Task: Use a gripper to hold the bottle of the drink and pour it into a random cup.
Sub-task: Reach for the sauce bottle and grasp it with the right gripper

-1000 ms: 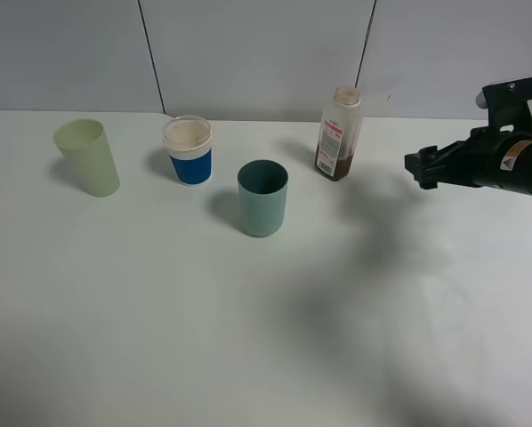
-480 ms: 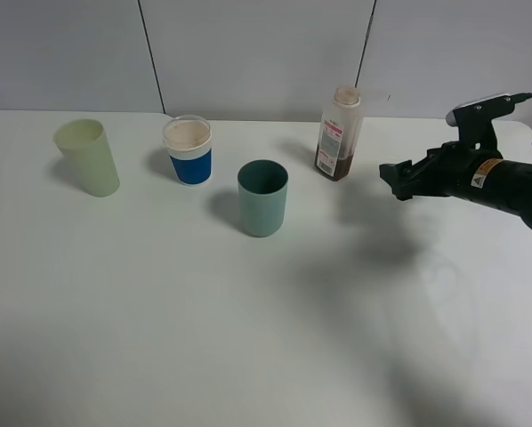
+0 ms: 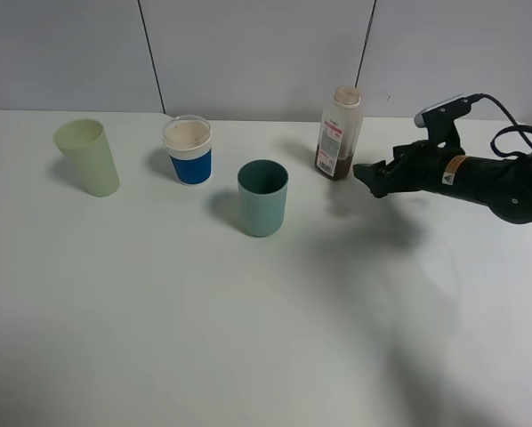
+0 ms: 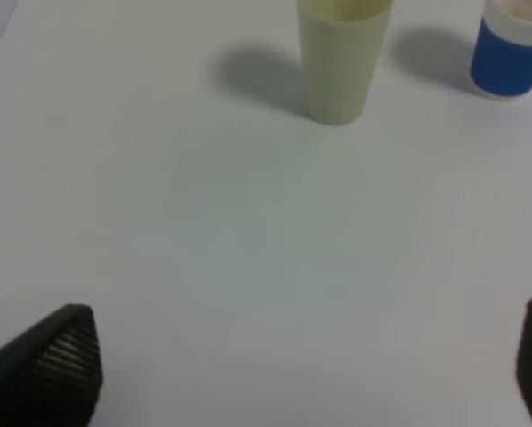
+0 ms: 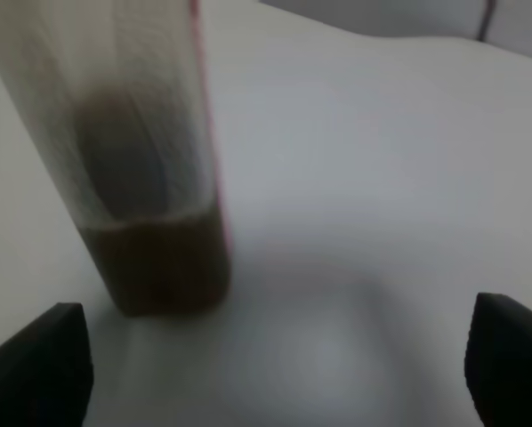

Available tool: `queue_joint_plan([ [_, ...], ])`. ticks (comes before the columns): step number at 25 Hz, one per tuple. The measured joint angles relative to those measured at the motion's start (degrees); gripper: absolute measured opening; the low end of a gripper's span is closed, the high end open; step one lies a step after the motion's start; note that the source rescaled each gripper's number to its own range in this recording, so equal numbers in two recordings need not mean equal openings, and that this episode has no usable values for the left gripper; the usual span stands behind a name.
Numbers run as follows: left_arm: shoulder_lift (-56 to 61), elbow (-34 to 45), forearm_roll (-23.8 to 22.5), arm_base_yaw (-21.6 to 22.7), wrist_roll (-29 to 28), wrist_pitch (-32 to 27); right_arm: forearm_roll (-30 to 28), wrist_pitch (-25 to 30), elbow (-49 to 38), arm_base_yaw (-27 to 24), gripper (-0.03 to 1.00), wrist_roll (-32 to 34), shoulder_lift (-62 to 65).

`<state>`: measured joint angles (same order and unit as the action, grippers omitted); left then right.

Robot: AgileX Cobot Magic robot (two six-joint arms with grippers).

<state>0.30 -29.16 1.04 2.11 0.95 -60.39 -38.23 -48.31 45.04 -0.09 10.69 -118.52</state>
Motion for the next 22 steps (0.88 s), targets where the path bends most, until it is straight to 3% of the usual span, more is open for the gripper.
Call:
queue_joint_plan([
  [6,0.0,0.0,0.0,0.0,0.0,0.0,-4.5,-1.7,3.4,0.0,0.84,1.0,-1.8],
  [22,0.0,0.0,0.1,0.0,0.0,0.0,-4.6,-2.6,12.6,6.0,0.84,1.4,-9.0],
])
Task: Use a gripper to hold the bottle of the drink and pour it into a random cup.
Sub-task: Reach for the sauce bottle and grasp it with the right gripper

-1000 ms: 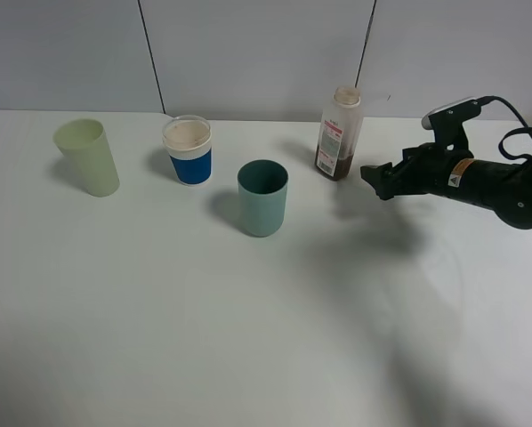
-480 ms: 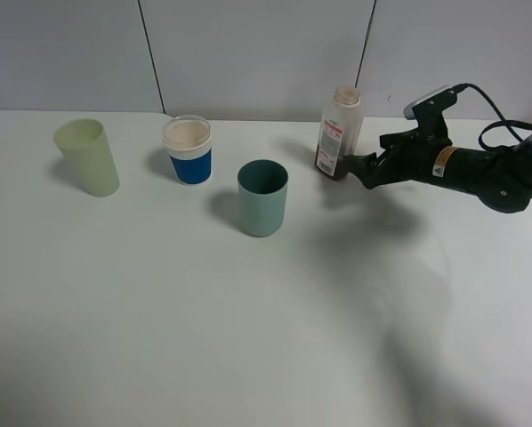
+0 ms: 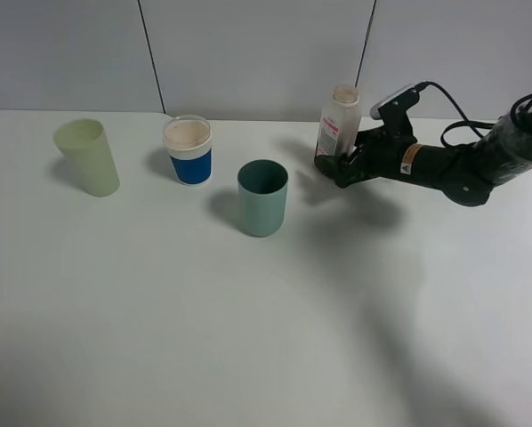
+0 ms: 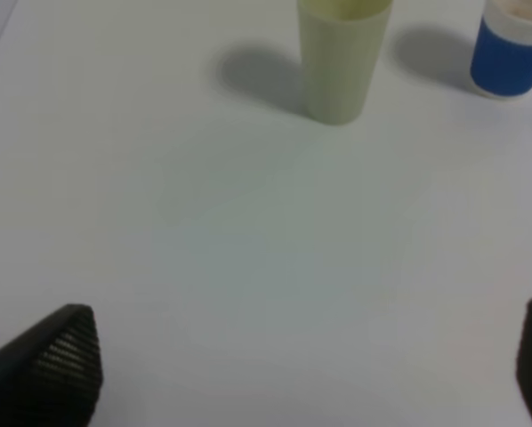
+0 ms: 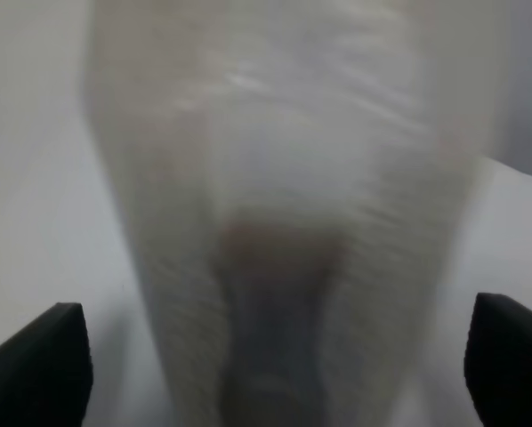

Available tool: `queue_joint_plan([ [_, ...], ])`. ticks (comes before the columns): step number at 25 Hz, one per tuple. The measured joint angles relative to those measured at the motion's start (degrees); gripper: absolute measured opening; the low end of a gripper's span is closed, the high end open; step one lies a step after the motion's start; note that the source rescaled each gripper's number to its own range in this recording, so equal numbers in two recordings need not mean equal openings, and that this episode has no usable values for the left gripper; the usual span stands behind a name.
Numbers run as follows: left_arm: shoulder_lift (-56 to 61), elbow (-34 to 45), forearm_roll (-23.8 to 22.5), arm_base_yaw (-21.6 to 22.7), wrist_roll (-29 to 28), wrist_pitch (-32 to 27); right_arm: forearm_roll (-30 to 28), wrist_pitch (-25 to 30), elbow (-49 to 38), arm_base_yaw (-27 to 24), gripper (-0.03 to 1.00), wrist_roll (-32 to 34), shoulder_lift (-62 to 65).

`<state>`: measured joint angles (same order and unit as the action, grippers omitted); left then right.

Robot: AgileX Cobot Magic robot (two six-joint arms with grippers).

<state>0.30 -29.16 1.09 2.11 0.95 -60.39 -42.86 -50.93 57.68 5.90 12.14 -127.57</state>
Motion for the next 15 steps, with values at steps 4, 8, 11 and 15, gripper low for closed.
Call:
queue_joint_plan([
  [4,0.0,0.0,0.0,0.0,0.0,0.0,1.4,0.1,0.7,1.5,0.84,0.0,-0.9],
  [8,0.0,0.0,0.0,0.0,0.0,0.0,5.7,0.2,0.7,2.0,0.84,-1.5,-1.1],
  [11,0.0,0.0,0.0,0.0,0.0,0.0,8.1,0.2,0.7,2.0,0.77,-2.3,-1.1],
  [15,0.0,0.0,0.0,0.0,0.0,0.0,8.1,0.0,0.7,2.0,0.49,-2.8,-1.1],
])
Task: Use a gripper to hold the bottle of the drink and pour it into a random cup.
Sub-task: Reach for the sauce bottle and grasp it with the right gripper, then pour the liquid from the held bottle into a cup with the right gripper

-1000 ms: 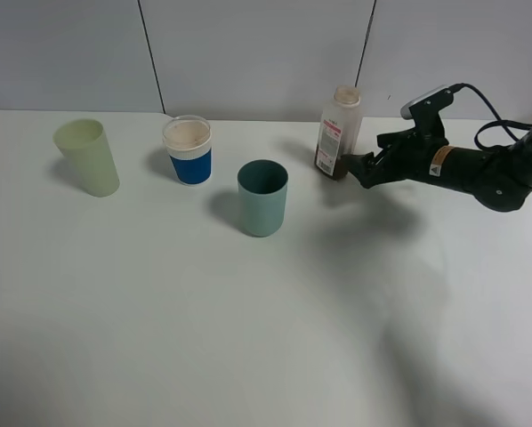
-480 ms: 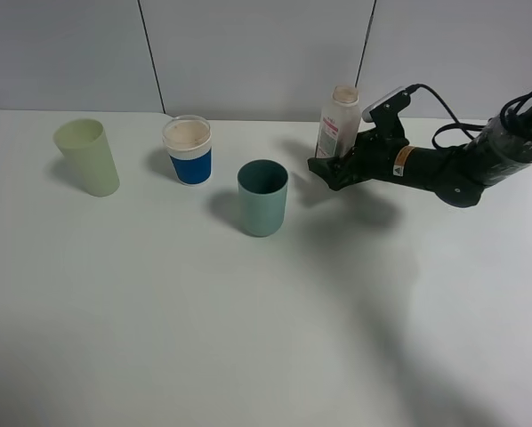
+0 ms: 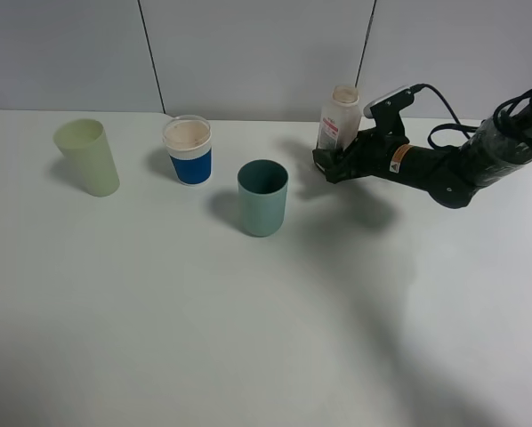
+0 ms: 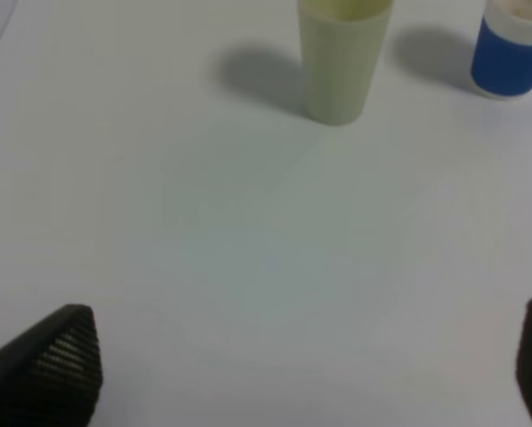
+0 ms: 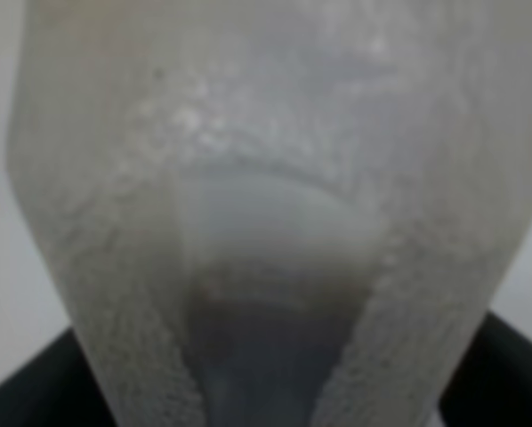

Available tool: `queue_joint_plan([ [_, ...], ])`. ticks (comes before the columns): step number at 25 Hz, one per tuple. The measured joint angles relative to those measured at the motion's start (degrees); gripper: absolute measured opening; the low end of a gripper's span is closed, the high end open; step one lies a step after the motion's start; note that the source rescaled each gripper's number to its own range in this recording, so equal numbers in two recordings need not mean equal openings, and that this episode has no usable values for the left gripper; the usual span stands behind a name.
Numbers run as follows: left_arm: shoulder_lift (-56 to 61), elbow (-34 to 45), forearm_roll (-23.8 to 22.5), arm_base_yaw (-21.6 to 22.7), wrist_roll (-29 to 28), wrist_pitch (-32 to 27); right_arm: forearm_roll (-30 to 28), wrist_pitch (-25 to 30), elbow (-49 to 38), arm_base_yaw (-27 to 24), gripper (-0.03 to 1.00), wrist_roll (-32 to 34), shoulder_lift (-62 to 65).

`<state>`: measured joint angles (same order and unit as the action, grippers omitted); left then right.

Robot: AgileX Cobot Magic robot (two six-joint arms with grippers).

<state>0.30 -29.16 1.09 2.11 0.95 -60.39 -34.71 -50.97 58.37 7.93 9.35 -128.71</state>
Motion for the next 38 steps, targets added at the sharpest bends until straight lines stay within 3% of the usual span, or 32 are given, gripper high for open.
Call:
queue_joint_plan([
  [4,0.0,0.0,0.0,0.0,0.0,0.0,-0.1,-1.1,0.0,0.0,0.04,0.1,-0.1],
  [5,0.0,0.0,0.0,0.0,0.0,0.0,-0.1,-1.3,0.0,0.0,0.02,0.1,-0.1],
  [16,0.0,0.0,0.0,0.0,0.0,0.0,-0.1,-1.6,0.0,0.0,0.02,0.5,-0.1],
  [24,0.0,0.0,0.0,0.0,0.0,0.0,-1.9,-0.5,0.0,0.0,0.02,5.7,1.9],
  [38,0.0,0.0,0.0,0.0,0.0,0.0,-12.4,13.9,-0.1,4.1,0.02,4.9,15.9],
])
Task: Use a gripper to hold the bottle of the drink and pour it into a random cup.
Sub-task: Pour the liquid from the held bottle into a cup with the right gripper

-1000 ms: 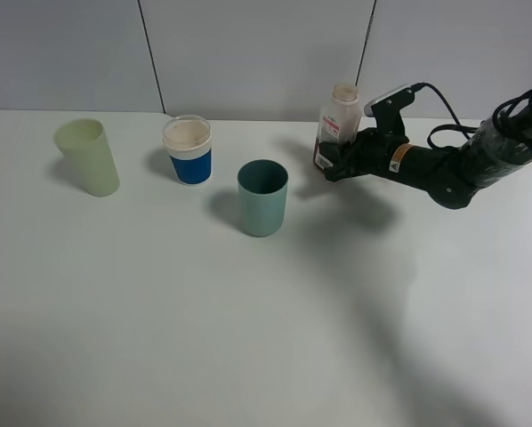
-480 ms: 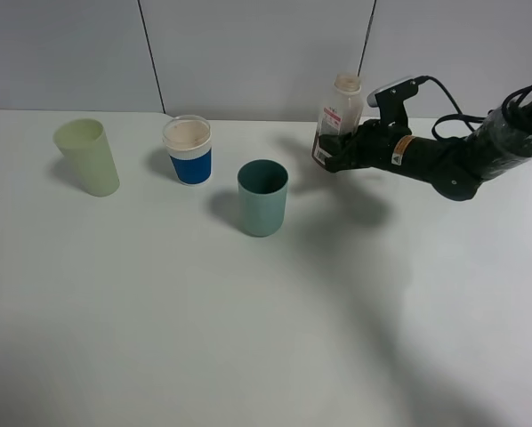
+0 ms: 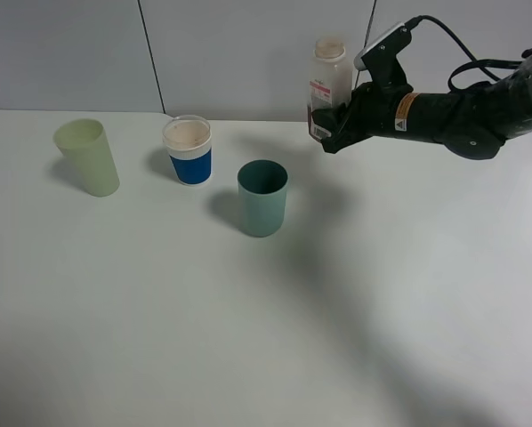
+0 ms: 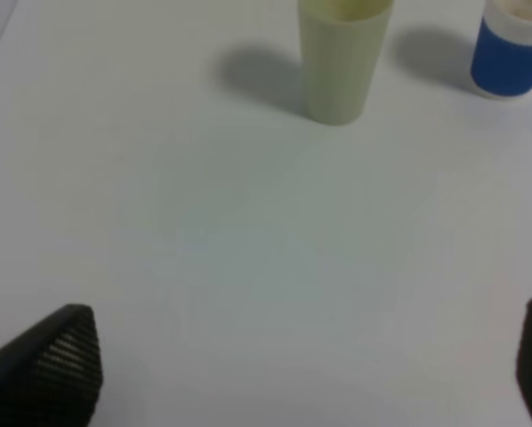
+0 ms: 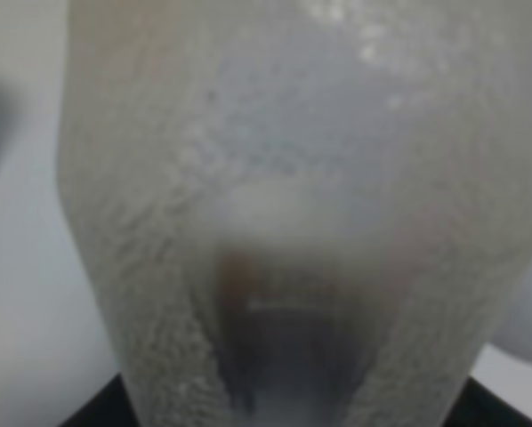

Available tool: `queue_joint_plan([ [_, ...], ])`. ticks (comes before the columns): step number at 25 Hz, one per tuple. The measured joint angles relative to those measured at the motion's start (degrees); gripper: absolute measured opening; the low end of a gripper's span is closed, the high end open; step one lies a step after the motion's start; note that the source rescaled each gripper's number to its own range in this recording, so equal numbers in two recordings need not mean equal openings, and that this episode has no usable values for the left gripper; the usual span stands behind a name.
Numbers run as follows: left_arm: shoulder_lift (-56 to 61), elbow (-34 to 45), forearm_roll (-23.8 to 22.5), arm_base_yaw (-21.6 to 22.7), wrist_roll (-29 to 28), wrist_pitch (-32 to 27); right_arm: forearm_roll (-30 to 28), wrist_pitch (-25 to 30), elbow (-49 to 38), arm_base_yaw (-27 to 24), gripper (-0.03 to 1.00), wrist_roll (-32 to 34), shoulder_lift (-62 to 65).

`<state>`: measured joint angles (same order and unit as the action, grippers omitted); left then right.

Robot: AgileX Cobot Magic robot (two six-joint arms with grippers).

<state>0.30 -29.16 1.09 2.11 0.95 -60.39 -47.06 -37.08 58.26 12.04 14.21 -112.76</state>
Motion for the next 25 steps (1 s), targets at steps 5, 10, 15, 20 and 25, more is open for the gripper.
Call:
queue_joint_plan([
  [5,0.0,0.0,0.0,0.0,0.0,0.0,-4.6,3.3,0.0,1.6,0.02,-3.3,2.2],
  [10,0.0,0.0,0.0,0.0,0.0,0.0,-6.4,8.6,0.0,3.5,0.02,-10.3,4.1],
  [15,0.0,0.0,0.0,0.0,0.0,0.0,-7.3,11.6,0.0,5.1,0.02,-17.8,5.2],
  [20,0.0,0.0,0.0,0.0,0.0,0.0,-7.8,12.3,0.0,7.1,0.02,-24.0,5.4],
  [25,0.0,0.0,0.0,0.0,0.0,0.0,-8.1,13.6,0.0,8.5,0.02,-31.9,5.4],
])
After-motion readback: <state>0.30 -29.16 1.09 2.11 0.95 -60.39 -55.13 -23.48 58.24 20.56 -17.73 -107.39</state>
